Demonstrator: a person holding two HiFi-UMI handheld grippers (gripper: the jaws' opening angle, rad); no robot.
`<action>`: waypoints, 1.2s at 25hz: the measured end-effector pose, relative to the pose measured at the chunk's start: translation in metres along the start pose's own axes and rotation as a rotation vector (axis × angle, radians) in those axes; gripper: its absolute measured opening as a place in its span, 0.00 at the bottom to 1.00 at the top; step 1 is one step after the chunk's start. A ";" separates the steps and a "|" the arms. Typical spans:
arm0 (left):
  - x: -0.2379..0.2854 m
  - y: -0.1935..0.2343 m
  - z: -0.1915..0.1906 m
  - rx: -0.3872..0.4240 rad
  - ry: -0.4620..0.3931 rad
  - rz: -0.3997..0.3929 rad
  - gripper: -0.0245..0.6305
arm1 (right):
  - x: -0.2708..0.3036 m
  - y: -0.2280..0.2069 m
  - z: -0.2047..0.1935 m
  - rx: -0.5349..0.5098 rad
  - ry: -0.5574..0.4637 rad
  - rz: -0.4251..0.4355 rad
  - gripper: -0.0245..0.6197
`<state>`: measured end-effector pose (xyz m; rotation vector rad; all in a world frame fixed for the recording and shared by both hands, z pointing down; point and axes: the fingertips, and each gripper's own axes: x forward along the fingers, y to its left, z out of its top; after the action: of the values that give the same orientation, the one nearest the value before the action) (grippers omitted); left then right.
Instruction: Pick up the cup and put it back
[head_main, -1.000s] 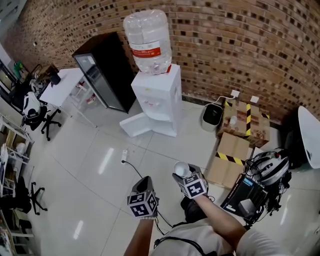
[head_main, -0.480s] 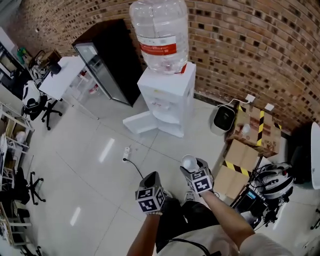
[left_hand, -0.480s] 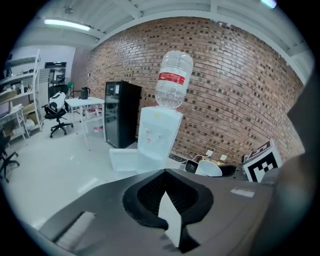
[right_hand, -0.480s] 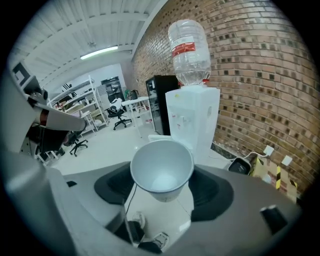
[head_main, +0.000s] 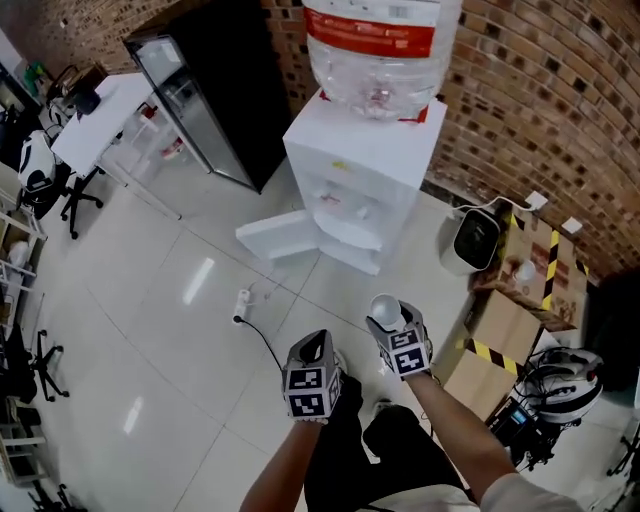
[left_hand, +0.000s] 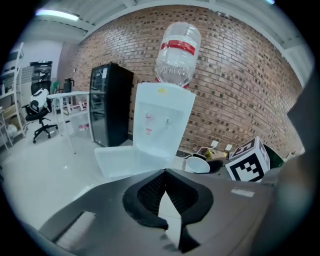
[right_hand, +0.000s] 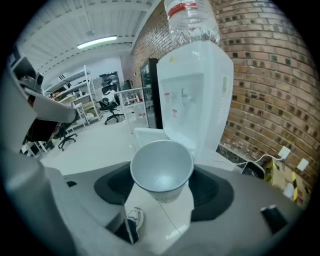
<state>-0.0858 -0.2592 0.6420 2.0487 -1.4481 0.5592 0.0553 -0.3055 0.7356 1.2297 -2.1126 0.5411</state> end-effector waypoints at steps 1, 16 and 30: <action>0.020 0.008 -0.004 0.023 0.002 -0.011 0.04 | 0.023 -0.006 -0.002 0.005 -0.003 -0.004 0.56; 0.263 0.111 -0.050 0.124 -0.033 -0.144 0.04 | 0.321 -0.069 -0.072 -0.015 -0.056 -0.064 0.56; 0.319 0.148 -0.062 0.137 -0.057 -0.138 0.04 | 0.455 -0.114 -0.075 0.065 -0.102 -0.147 0.58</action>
<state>-0.1222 -0.4826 0.9179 2.2684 -1.3192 0.5607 0.0114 -0.5953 1.1094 1.4646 -2.0806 0.4948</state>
